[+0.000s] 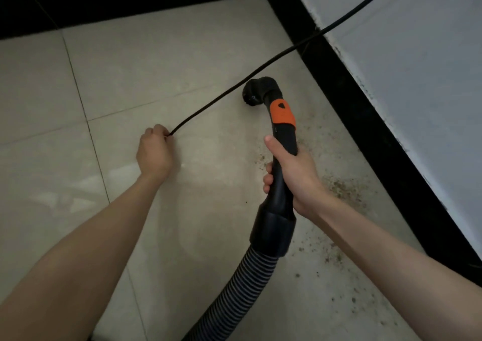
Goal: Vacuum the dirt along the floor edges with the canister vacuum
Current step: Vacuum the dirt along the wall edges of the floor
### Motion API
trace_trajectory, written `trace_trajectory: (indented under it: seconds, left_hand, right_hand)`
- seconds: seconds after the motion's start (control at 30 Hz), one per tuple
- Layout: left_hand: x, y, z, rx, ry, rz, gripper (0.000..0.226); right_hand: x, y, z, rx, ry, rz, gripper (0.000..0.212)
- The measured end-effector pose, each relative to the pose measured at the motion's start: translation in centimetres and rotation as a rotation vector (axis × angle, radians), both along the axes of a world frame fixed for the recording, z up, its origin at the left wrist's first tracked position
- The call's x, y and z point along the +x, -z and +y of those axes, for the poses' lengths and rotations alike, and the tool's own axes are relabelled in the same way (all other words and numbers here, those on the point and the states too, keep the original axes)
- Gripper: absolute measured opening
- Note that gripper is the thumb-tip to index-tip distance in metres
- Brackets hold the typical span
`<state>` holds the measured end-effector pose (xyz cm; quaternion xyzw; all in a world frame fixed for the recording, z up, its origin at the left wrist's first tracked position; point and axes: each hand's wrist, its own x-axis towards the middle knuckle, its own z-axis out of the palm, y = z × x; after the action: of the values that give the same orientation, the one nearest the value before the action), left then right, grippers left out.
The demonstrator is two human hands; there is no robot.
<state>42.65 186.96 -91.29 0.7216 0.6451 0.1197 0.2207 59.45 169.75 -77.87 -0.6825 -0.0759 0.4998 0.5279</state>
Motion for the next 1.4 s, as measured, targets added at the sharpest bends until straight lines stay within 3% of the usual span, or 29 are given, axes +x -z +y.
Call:
trace_trajectory:
  seconds: [0.3, 0.5, 0.63, 0.77, 0.83, 1.0, 1.13, 1.4]
  left_hand:
    - [-0.3, 0.8, -1.9, 0.044, 0.075, -0.024, 0.022]
    - [-0.8, -0.2, -3.6, -0.084, 0.051, 0.054, 0.038]
    - [-0.5, -3.2, -7.2, -0.117, 0.025, -0.145, 0.032]
    - [1.7, -8.3, -14.2, -0.459, 0.135, -0.393, 0.017]
    - [2.8, -10.5, -17.6, -0.638, 0.174, -0.507, 0.022]
    - [4.1, -14.2, -21.7, -0.843, 0.225, -0.622, 0.041]
    - [4.0, -15.5, -22.6, -0.927, 0.3, -0.59, 0.042]
    - [4.6, -15.9, -22.9, -0.816, 0.303, -0.424, 0.043]
  right_hand:
    - [0.9, -0.1, -1.7, -0.157, -0.018, -0.06, 0.032]
    - [0.6, -1.2, -3.4, -0.154, -0.101, -0.091, 0.027]
    - [0.5, -1.6, -4.5, -0.156, -0.085, -0.057, 0.028]
    - [-0.5, -1.7, -5.4, -0.168, -0.15, -0.05, 0.028]
    - [-0.8, -1.7, -5.6, -0.167, -0.173, -0.073, 0.031]
    - [-0.6, -1.5, -5.5, -0.195, -0.231, -0.206, 0.04]
    - [-0.2, -1.8, -6.1, -0.221, -0.216, -0.177, 0.044]
    - [0.5, -1.7, -6.1, -0.272, -0.313, -0.237, 0.049]
